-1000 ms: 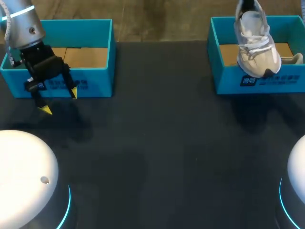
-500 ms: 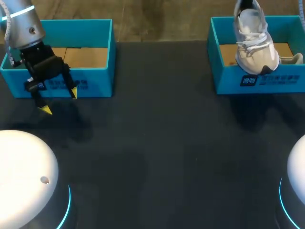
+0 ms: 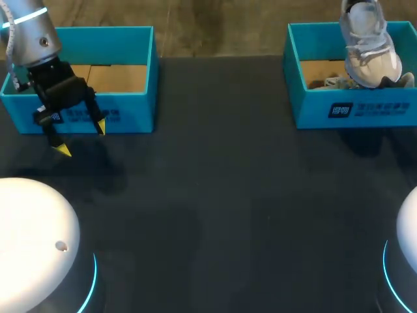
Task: Take the shoe out of the shoebox, open the shoe tongue, remove and reinsert the insole, then place the shoe into the shoebox
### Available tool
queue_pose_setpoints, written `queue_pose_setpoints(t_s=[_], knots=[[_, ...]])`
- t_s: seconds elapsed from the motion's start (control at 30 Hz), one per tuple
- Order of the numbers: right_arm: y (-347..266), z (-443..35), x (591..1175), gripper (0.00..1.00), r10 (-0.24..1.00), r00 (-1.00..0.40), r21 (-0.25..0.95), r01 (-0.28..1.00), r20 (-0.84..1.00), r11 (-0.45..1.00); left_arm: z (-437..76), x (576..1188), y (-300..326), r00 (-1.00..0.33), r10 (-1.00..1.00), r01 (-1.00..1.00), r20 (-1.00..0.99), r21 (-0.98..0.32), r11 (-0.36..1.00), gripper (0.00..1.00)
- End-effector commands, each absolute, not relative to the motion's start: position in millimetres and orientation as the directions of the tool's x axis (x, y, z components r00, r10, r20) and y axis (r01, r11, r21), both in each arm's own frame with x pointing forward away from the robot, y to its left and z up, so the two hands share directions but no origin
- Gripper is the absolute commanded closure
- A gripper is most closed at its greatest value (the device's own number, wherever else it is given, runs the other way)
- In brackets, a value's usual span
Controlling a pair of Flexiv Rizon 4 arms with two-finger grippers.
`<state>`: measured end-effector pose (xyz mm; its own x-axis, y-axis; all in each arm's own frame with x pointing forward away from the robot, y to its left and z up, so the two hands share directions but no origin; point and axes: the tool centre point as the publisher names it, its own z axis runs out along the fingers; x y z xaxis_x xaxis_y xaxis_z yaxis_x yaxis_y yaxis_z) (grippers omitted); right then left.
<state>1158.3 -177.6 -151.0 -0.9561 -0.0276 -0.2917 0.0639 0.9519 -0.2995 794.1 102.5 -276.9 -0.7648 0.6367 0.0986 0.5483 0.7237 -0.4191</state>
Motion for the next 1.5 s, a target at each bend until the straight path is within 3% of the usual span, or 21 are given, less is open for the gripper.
queue_pose_setpoints(t_s=[0.03, 0.4, 0.87, 1.2, 1.5], knots=[[-185, -156, 1174, 1.00, -0.024, -0.960, -0.298, 0.062, -0.278, 0.953, -277, 794, 103, -0.765, 0.637, 0.549, 0.099, -0.417, 0.724, 0.00], [-198, -167, 1182, 1.00, -0.006, -0.963, -0.306, 0.080, -0.270, 0.949, -277, 794, 103, -0.765, 0.637, 0.549, 0.099, -0.417, 0.724, 0.00], [-226, -183, 1194, 1.00, 0.349, -0.905, -0.260, 0.408, -0.245, 0.875, -277, 794, 103, -0.765, 0.637, 0.549, 0.099, -0.417, 0.724, 0.00], [-243, -185, 1191, 1.00, 0.638, -0.736, -0.203, 0.676, -0.225, 0.709, -277, 794, 103, -0.765, 0.637, 0.549, 0.099, -0.417, 0.724, 0.00], [-243, -185, 1191, 1.00, 0.638, -0.736, -0.203, 0.676, -0.225, 0.709, -277, 794, 103, -0.765, 0.637, 0.549, 0.099, -0.417, 0.724, 0.00]])
